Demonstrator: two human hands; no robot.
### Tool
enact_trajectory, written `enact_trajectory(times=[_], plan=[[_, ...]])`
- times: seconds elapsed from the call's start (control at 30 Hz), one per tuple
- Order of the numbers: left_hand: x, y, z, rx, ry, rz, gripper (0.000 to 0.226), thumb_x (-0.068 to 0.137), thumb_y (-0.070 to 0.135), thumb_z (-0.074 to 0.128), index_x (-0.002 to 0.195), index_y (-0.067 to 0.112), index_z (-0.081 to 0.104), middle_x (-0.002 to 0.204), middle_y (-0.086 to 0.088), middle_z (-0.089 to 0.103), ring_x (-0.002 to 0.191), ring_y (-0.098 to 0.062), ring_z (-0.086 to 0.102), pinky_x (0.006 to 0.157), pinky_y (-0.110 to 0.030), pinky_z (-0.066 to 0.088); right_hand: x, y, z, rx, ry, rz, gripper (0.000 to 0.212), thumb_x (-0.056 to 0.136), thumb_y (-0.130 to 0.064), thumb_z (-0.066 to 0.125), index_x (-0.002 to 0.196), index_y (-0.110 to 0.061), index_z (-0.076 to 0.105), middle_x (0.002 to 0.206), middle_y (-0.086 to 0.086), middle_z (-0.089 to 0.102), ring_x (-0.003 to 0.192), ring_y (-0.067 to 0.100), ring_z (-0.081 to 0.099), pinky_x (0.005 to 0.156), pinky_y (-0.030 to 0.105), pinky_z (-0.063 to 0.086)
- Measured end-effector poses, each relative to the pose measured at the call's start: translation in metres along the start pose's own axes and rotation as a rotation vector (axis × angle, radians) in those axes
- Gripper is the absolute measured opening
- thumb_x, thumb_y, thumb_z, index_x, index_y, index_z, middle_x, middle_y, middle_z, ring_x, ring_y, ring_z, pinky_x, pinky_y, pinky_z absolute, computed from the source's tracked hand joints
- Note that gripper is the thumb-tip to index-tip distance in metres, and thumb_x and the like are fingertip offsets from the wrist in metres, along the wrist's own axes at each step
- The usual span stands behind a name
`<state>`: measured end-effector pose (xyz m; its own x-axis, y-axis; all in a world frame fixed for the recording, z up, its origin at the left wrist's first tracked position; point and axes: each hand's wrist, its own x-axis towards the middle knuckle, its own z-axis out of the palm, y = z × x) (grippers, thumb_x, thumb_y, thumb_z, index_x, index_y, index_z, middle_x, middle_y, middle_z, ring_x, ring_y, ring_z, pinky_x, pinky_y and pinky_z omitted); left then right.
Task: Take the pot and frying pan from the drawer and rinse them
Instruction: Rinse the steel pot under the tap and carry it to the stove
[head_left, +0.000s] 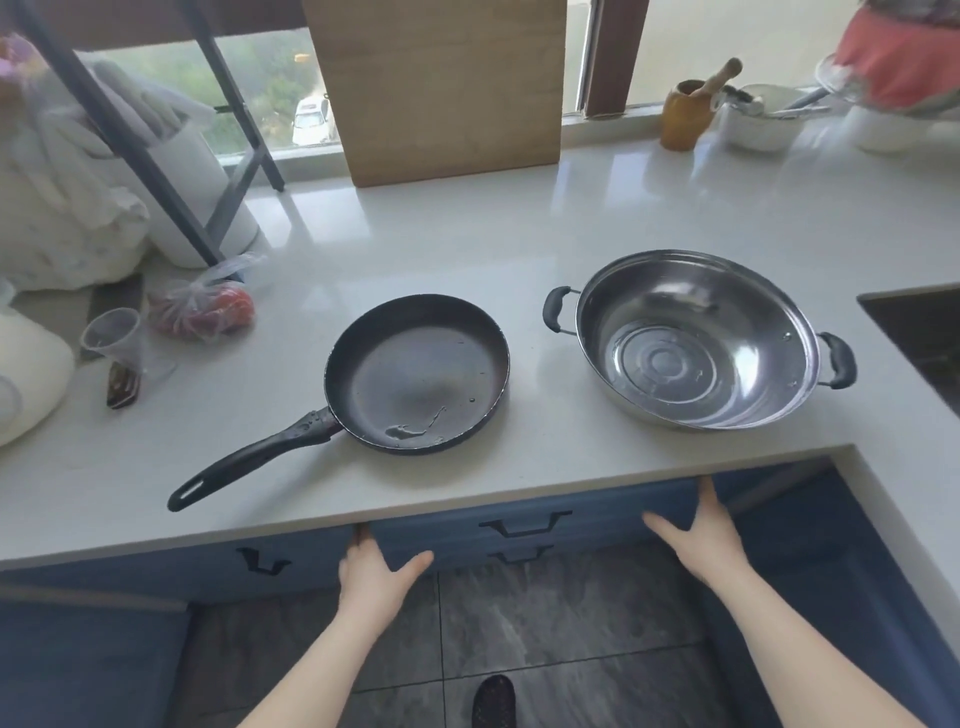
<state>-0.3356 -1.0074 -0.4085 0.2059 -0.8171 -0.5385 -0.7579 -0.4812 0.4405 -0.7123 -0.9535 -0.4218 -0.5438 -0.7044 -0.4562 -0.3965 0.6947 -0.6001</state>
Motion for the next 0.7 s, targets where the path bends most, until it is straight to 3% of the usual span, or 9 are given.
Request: enact_trajectory(times=[0.17,0.3,0.4,0.5,0.6,0.7], plan=[[-0.033,0.05,0.02,0.05,-0.16,0.288,0.083,0.082,0.055,0.067,0.144,0.012,0.033,0.141,-0.006,0.043,0.135,-0.023,0.031,0.11,-0.036,0.034,-0.021,0.009,-0.039,0.069,0.076,0.046,0.114,0.076,-0.043,0.079,0.156,-0.022,0.002,0.157,0.013,0.027,0.14,0.032,0.034,0.108,0.046,0.04],[-0.061,0.106,0.033,0.066,-0.305,0.539,0.088,0.088,0.053,0.062,0.154,0.015,0.018,0.155,0.002,0.025,0.146,-0.013,0.015,0.117,-0.029,0.02,-0.038,0.018,-0.084,0.13,0.161,0.08,0.115,0.076,-0.048,0.078,0.156,-0.027,-0.002,0.159,0.01,0.024,0.139,0.03,0.037,0.108,0.046,0.041],[-0.074,0.156,0.031,0.028,-0.368,0.728,0.093,0.086,0.056,0.063,0.155,0.022,0.012,0.156,0.007,0.022,0.145,-0.007,0.016,0.118,-0.027,0.018,-0.043,0.022,-0.118,0.14,0.227,0.078,0.114,0.076,-0.051,0.076,0.155,-0.031,-0.004,0.161,0.005,0.02,0.14,0.028,0.037,0.108,0.047,0.041],[-0.068,0.213,0.016,-0.009,-0.298,0.909,0.106,0.072,0.072,0.064,0.154,0.025,0.017,0.155,0.006,0.025,0.142,-0.006,0.018,0.116,-0.025,0.018,-0.04,0.012,-0.151,0.127,0.26,0.045,0.114,0.075,-0.05,0.078,0.155,-0.033,-0.002,0.157,0.006,0.026,0.135,0.026,0.042,0.105,0.043,0.043],[-0.036,0.264,-0.007,0.031,-0.152,1.014,0.106,0.073,0.053,0.078,0.155,0.023,0.018,0.153,0.006,0.025,0.142,-0.012,0.018,0.117,-0.029,0.017,-0.023,-0.003,-0.178,0.085,0.278,-0.036,0.119,0.07,-0.053,0.08,0.154,-0.035,-0.003,0.157,0.003,0.024,0.137,0.022,0.039,0.11,0.043,0.038],[0.007,0.298,-0.029,0.21,-0.089,1.035,0.119,0.065,0.056,0.082,0.156,0.021,0.014,0.158,0.002,0.02,0.144,-0.017,0.015,0.119,-0.032,0.018,0.002,-0.024,-0.198,-0.017,0.212,-0.152,0.122,0.071,-0.049,0.081,0.155,-0.032,-0.006,0.159,-0.001,0.015,0.144,0.019,0.027,0.114,0.039,0.031]])
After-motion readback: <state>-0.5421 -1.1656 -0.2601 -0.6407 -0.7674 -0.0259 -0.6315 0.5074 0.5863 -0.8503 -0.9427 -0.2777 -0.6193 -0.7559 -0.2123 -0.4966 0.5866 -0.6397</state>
